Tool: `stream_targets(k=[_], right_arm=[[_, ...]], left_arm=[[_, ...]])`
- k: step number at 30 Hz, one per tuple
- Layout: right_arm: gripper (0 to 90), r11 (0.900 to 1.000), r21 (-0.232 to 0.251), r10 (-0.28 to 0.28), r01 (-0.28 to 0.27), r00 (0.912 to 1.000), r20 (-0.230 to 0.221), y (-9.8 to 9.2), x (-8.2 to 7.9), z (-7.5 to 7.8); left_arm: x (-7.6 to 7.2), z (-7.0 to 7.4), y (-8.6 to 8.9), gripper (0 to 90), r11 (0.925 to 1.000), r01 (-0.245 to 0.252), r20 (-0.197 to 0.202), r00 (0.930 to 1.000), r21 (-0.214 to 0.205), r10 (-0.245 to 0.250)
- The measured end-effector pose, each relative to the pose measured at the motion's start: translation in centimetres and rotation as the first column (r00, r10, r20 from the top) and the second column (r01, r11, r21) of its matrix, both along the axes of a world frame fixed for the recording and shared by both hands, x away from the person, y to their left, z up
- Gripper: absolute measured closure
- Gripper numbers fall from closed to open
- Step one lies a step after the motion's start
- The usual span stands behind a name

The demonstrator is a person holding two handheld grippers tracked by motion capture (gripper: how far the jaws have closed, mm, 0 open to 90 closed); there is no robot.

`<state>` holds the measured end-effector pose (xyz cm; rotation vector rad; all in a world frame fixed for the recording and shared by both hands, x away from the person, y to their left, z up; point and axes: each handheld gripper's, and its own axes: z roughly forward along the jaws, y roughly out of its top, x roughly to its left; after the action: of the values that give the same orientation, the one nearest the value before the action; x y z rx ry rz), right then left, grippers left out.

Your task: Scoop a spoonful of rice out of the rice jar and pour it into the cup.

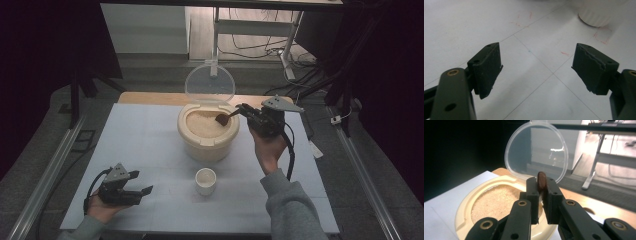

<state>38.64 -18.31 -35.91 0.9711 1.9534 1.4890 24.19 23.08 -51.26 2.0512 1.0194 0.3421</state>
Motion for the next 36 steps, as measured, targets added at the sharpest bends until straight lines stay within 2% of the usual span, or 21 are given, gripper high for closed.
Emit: stream_targets(k=[3, 6, 7, 8, 9, 14, 21, 30, 36], right_arm=[[82.6, 0.999, 0.045, 0.008, -0.006, 0.9987, -0.051, -0.1, 0.5, -0.9], [82.7, 0.9939, 0.11, 0.015, -0.004, 0.9945, -0.104, -0.3, 1.0, -2.0], [82.7, 0.9939, 0.11, 0.015, -0.004, 0.9945, -0.104, -0.3, 1.0, -2.0], [82.7, 0.9898, 0.143, 0.016, 0.002, 0.9923, -0.123, -0.5, 1.2, -2.4], [82.7, 0.9898, 0.143, 0.016, 0.002, 0.9923, -0.123, -0.5, 1.2, -2.4], [82.7, 0.9743, 0.223, 0.012, 0.031, 0.9823, -0.187, -1.0, 1.6, -3.4], [82.6, 0.9559, 0.289, 0.021, 0.05, 0.9711, -0.238, -1.6, 1.9, -4.3], [82.5, 0.9239, 0.375, 0.048, 0.075, 0.9497, -0.309, -2.4, 2.0, -4.9], [82.7, 0.8904, 0.444, 0.071, 0.098, 0.9344, -0.349, -3.2, 2.2, -5.1]], left_arm=[[0.0, 0.0, -0.1, 22.6, 1.0, 0.002, 0.003, 1.0, 0.003, -0.002], [0.0, 0.0, -0.1, 22.6, 1.0, 0.001, 0.004, 1.0, 0.004, -0.001], [0.0, 0.1, -0.1, 22.6, 1.0, 0.0, 0.004, 1.0, 0.004, 0.0], [0.0, 0.0, 0.0, 22.6, 1.0, -0.001, 0.004, 1.0, 0.004, 0.001], [0.0, 0.0, 0.0, 22.6, 1.0, -0.001, 0.003, 1.0, 0.004, 0.001], [0.0, 0.0, -0.1, 22.7, 1.0, 0.005, 0.003, 1.0, 0.006, -0.005], [0.0, -0.1, -0.2, 22.6, 0.9998, 0.01, 0.003, 0.9999, 0.015, -0.01], [0.0, 0.0, -0.1, 22.6, 0.9999, 0.005, 0.006, 1.0, 0.015, -0.005], [0.0, 0.0, -0.1, 22.7, 0.9999, 0.005, 0.005, 1.0, 0.014, -0.006]])
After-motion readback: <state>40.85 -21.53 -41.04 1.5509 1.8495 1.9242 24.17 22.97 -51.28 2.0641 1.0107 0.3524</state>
